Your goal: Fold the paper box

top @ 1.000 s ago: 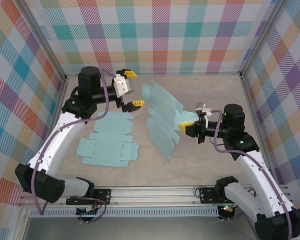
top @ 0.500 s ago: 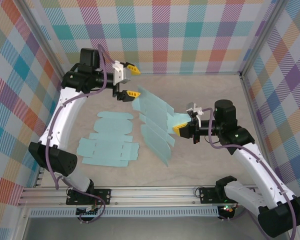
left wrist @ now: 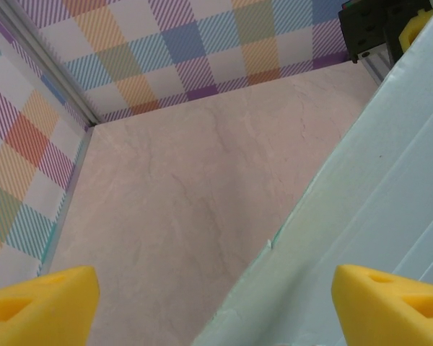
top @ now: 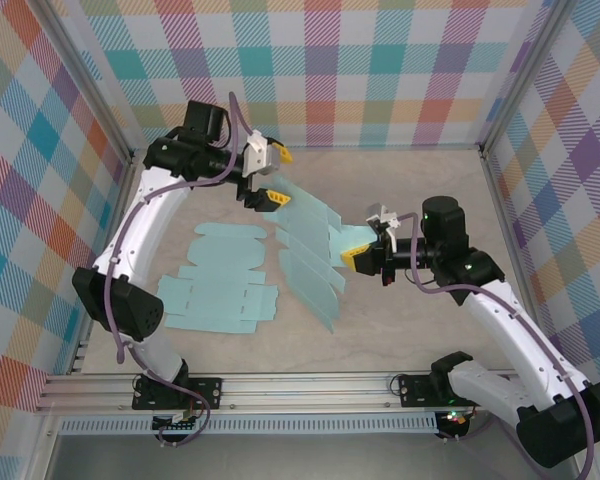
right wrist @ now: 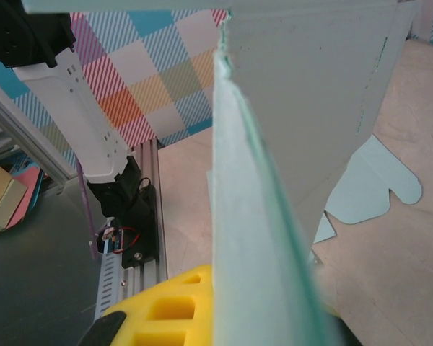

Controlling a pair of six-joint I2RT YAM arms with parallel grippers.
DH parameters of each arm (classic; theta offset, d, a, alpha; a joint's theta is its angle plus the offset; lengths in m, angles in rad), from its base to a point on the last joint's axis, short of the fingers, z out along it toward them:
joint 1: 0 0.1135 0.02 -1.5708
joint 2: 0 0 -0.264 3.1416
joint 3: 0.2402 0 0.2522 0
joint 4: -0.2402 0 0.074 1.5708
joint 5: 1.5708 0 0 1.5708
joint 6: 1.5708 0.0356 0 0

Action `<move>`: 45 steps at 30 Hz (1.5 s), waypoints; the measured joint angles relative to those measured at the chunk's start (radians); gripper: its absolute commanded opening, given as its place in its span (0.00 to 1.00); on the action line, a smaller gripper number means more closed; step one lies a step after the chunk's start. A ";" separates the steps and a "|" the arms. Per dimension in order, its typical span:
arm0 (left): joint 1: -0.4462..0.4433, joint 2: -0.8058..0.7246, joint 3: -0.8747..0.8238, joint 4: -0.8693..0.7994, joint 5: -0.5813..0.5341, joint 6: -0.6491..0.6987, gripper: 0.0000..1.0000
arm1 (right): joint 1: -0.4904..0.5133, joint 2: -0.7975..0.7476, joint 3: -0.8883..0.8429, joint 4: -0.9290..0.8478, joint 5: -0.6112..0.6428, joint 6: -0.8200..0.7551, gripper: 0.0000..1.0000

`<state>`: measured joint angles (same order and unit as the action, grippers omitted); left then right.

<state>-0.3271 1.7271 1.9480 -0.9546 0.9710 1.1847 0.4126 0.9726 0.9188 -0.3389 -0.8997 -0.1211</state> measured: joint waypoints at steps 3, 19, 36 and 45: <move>-0.010 0.027 0.033 -0.050 -0.012 0.037 0.79 | 0.002 0.003 0.000 0.000 0.008 0.000 0.00; -0.035 0.034 0.034 -0.146 -0.093 0.090 0.30 | 0.002 0.003 -0.005 0.007 0.053 0.000 0.00; -0.135 -0.037 -0.194 0.056 -0.443 -0.220 0.06 | -0.006 0.062 -0.035 -0.003 0.449 0.130 0.35; -0.237 -0.011 -0.277 0.259 -0.570 -0.373 0.02 | -0.121 0.069 -0.036 -0.069 0.631 0.265 0.68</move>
<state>-0.5644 1.7161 1.6711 -0.6952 0.4007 0.8120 0.2916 1.0420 0.8825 -0.4080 -0.2684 0.1436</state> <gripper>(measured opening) 0.065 0.651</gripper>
